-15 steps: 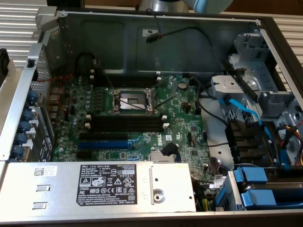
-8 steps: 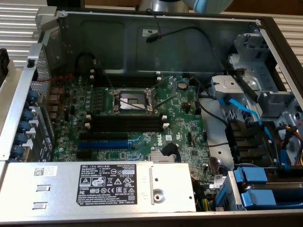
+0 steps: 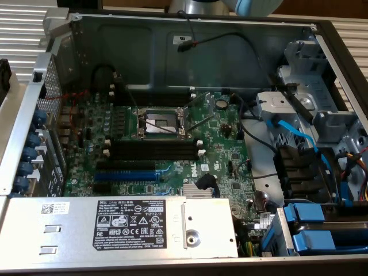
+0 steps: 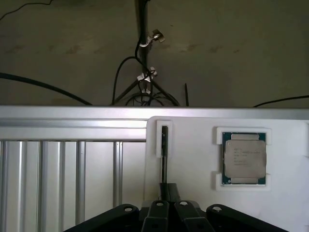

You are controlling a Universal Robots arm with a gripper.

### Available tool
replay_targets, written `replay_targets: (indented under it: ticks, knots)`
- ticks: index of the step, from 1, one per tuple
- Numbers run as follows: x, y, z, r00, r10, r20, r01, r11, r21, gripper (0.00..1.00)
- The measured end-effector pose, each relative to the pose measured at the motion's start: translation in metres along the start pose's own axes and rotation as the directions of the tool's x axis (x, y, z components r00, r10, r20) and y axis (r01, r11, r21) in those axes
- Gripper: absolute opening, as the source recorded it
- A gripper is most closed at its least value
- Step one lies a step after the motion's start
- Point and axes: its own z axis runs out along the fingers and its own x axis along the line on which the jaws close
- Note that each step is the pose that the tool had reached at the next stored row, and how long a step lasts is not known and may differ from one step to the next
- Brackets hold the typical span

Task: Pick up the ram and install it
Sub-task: 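Pick up the ram and move it above insertion slot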

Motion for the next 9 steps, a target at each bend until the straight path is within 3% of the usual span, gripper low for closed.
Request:
replay_targets:
  ticks: [2,3,9]
  knots:
    - [0.0000,0.0000,0.0000,1.0000,0.000,0.0000,0.000,1.0000,0.0000,0.17]
    - [0.0000,0.0000,0.0000,1.0000,0.000,0.0000,0.000,1.0000,-0.0001,0.25]
    - [0.0000,0.0000,0.0000,1.0000,0.000,0.0000,0.000,1.0000,0.0000,0.25]
